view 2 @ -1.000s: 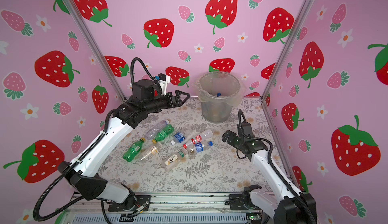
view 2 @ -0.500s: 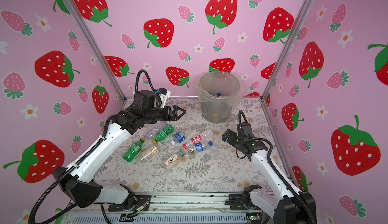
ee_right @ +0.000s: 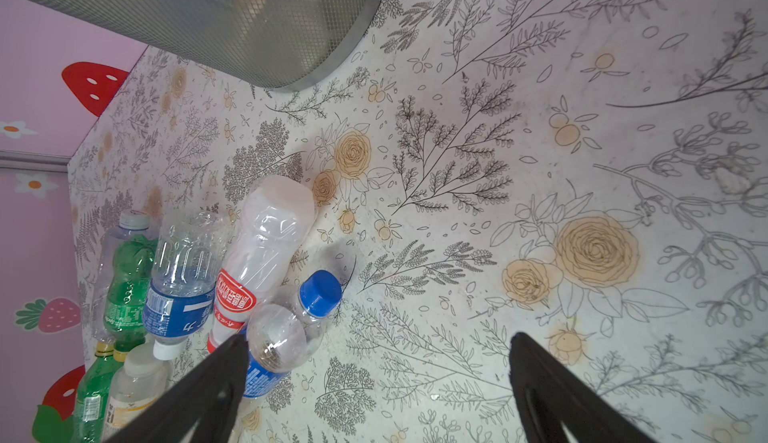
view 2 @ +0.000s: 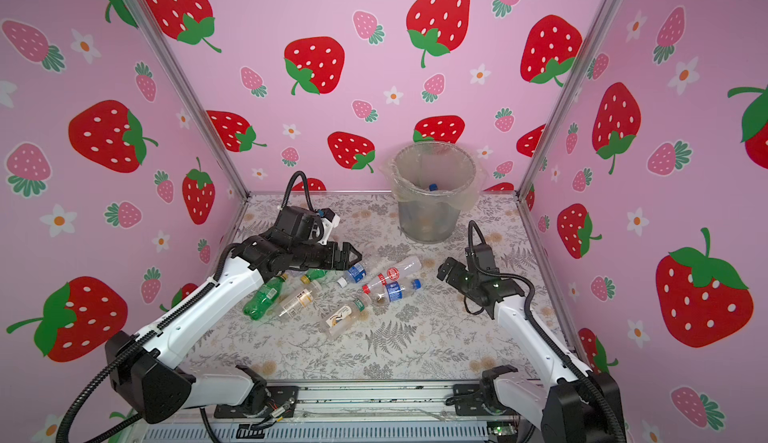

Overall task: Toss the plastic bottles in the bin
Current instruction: 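Reach the right gripper toward the red-capped white bottle while the left gripper hovers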

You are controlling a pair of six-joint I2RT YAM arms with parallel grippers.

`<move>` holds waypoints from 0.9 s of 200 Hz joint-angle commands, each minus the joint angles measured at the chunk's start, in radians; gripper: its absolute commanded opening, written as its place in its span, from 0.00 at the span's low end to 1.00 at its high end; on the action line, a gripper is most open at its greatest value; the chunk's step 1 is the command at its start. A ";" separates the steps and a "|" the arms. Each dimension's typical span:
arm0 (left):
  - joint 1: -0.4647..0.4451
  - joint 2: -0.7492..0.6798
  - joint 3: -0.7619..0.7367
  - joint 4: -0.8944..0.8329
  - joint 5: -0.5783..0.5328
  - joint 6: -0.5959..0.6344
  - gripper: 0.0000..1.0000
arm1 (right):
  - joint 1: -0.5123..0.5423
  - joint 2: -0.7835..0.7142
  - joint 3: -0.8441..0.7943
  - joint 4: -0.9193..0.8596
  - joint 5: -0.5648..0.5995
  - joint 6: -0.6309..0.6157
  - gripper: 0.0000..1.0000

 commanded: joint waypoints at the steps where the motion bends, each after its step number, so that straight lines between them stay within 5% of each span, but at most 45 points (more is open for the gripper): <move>1: 0.003 -0.037 -0.030 -0.027 -0.027 0.021 0.99 | 0.032 0.030 0.007 0.032 0.005 0.040 0.99; 180: 0.005 -0.066 -0.026 -0.163 -0.213 0.187 0.99 | 0.160 0.417 0.140 0.326 -0.073 0.191 0.98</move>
